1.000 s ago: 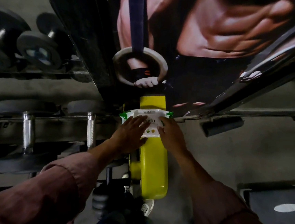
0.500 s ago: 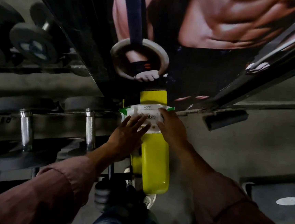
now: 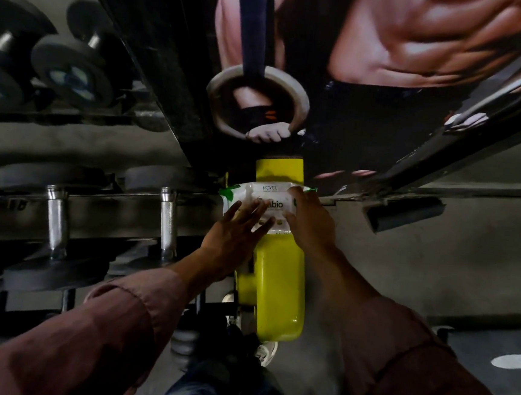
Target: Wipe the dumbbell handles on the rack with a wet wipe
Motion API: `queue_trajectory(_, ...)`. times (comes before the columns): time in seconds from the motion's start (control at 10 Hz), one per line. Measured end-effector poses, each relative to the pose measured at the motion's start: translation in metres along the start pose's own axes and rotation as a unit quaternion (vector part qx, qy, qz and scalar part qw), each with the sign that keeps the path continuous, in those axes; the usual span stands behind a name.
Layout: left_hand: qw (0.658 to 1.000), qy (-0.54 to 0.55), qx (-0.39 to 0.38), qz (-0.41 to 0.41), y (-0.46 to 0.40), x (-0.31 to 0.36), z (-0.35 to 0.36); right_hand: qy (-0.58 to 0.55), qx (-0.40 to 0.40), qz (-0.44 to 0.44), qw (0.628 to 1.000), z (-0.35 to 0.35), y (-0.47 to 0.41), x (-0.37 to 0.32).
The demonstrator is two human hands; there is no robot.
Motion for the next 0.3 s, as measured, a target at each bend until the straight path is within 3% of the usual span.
queue_trajectory(0.3,0.993,0.103,-0.051,0.003,0.003,0.001,-0.024,-0.022,0.009,0.031,0.999,0.003,0.019,-0.006)
Point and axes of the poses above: each hand's wrist, its own y-axis away from the middle knuckle, its own z-axis out of the palm, x = y × z, the point moved 1 cm from there along -y, towards the middle knuckle, and after that the axes turned 4 degrees about y, right-handed, at the moved point
